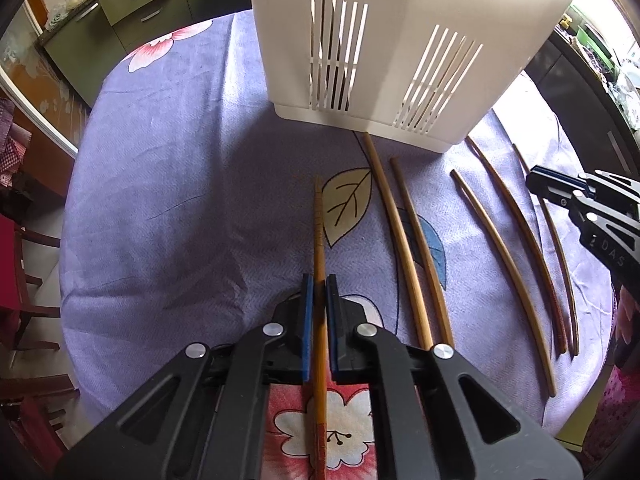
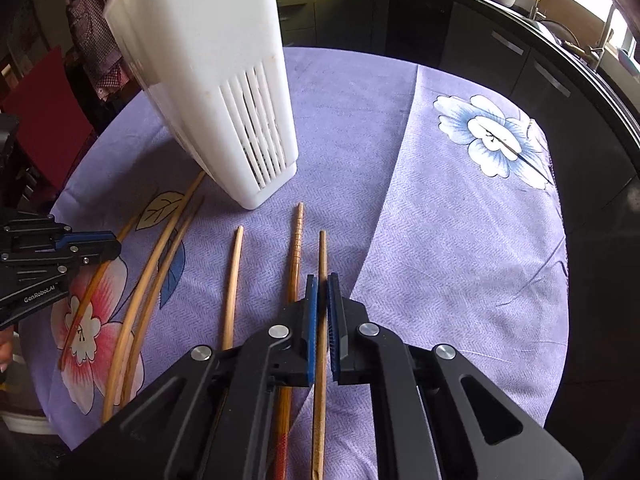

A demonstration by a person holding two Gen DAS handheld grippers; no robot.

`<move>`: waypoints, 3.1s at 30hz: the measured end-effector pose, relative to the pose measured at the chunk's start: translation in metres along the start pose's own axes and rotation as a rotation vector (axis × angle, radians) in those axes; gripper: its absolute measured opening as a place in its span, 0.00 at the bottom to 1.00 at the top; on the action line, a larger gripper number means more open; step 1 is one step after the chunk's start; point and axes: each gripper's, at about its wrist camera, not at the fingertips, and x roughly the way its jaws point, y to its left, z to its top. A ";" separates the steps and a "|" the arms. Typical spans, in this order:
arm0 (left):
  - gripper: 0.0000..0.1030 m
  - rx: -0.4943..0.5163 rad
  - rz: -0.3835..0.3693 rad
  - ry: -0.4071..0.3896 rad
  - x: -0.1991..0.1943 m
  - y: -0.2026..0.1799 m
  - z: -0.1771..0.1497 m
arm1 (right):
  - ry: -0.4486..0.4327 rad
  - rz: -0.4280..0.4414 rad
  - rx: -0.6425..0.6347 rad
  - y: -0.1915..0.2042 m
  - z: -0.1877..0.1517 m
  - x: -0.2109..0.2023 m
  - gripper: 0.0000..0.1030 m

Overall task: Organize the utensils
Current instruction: 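Close the left tool on one chopstick while the right tool closes on another, then lift both held chopsticks up over the white caddy, then open both tools to drop the chopsticks into the caddy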

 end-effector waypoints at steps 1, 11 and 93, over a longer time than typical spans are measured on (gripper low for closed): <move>0.06 0.000 -0.004 -0.009 -0.004 0.001 0.000 | -0.020 -0.003 0.003 -0.001 -0.001 -0.009 0.06; 0.06 0.046 -0.043 -0.194 -0.084 0.005 -0.015 | -0.234 0.000 0.034 -0.003 -0.026 -0.114 0.06; 0.06 0.061 -0.020 -0.535 -0.175 0.013 0.131 | -0.486 0.114 -0.007 0.035 0.160 -0.165 0.06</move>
